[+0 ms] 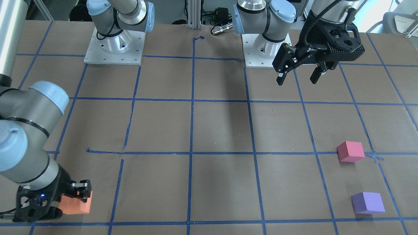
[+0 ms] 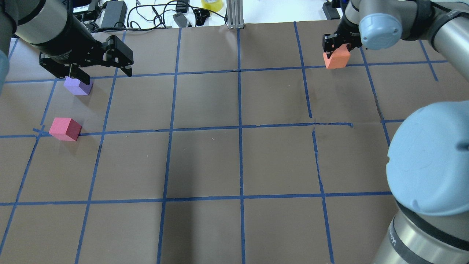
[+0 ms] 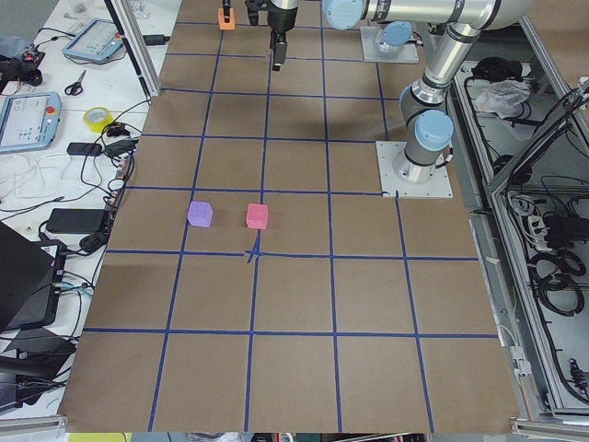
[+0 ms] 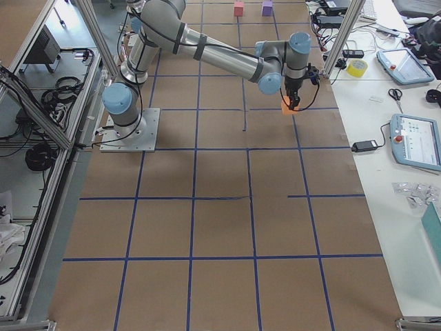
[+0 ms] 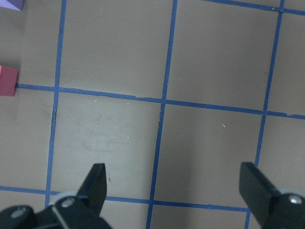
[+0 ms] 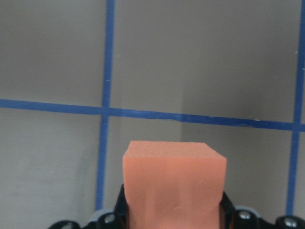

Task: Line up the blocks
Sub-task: 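Carry the orange cube with the right gripper toward the table center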

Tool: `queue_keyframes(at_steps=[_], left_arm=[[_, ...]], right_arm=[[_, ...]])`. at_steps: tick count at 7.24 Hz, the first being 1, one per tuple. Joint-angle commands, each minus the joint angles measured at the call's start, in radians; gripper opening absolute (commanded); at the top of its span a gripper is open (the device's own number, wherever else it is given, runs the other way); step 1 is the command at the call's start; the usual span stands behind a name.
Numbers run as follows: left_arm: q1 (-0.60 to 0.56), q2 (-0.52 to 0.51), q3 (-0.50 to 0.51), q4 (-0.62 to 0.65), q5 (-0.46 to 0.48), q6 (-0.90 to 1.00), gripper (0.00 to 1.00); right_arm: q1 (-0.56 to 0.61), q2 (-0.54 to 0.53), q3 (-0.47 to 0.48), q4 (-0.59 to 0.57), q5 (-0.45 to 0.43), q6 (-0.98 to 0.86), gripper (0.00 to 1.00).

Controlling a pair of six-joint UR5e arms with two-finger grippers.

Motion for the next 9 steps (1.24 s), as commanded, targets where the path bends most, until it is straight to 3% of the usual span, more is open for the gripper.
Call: queue_keyframes(at_steps=[1, 3, 9], left_arm=[[0.000, -0.001, 0.000, 0.000, -0.001, 0.000, 1.00], [0.000, 0.001, 0.000, 0.002, 0.000, 0.000, 1.00], [0.002, 0.005, -0.002, 0.000, 0.002, 0.000, 1.00]], right_arm=[[0.148, 0.002, -0.024, 0.011, -0.017, 0.239, 0.00], [0.281, 0.049, -0.038, 0.003, -0.011, 0.430, 0.00], [0.440, 0.155, -0.098, -0.017, -0.009, 0.500, 0.00]])
